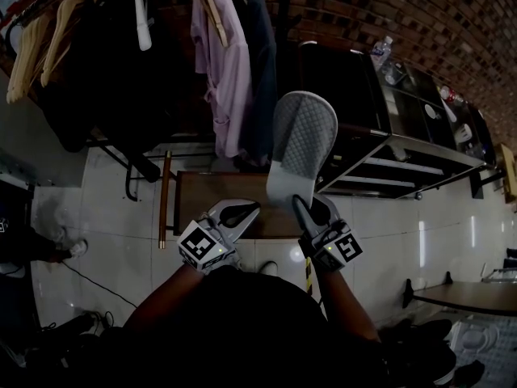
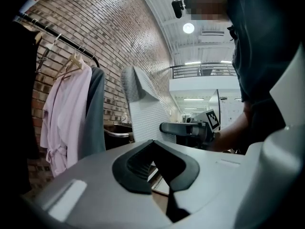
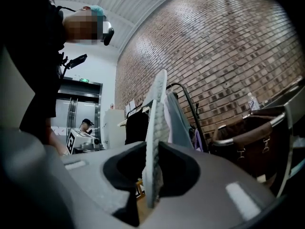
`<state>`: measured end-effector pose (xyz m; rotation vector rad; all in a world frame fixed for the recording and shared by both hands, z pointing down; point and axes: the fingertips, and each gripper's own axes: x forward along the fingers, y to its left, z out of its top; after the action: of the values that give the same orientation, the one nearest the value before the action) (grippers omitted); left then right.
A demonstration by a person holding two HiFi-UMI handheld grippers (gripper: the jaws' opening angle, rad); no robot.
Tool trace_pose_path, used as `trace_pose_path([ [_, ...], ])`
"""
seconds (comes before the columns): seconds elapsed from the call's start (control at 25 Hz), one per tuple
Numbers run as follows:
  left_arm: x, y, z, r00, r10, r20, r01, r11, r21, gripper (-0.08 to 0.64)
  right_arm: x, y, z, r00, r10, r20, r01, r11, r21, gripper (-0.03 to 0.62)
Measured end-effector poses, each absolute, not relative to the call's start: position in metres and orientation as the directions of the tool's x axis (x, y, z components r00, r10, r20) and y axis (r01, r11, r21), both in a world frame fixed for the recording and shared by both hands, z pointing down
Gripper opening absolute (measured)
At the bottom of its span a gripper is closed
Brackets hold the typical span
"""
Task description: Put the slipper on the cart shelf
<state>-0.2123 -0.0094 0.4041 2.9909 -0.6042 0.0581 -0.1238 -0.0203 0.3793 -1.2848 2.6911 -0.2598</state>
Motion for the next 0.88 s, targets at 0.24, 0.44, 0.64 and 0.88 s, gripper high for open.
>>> trace_pose_path([
  [0.24,-0.21,-0.015,0.414,0.93,-0.361,0.068,-0.367,-0.926,0.092,0.006,-0.119,-0.022,0.385,-0.597,-0.801,-0.042,-0.775,0.59,-0.224,0.066],
  [0.44,-0.19,-0.019,0.419,0.961,-0.269,0.066,-0.275,-0.954,0.116,0.005,-0.098,-0.012,0.397,-0.511,-0.86,0.0,-0.832,0.495,-0.25,0.066],
  [0.64,-0.16,-0.019,0.433,0.984,-0.164,0.069,-0.172,-0.978,0.117,0.006,-0.072,0.0,0.408,-0.422,-0.906,0.037,-0.878,0.399,-0.263,0.066],
  [0.88,-0.111,0.001,0.43,0.997,-0.048,0.057,-0.055,-0.99,0.128,0.006,-0.029,0.023,0.411,-0.32,-0.946,0.045,-0.917,0.297,-0.267,0.066],
])
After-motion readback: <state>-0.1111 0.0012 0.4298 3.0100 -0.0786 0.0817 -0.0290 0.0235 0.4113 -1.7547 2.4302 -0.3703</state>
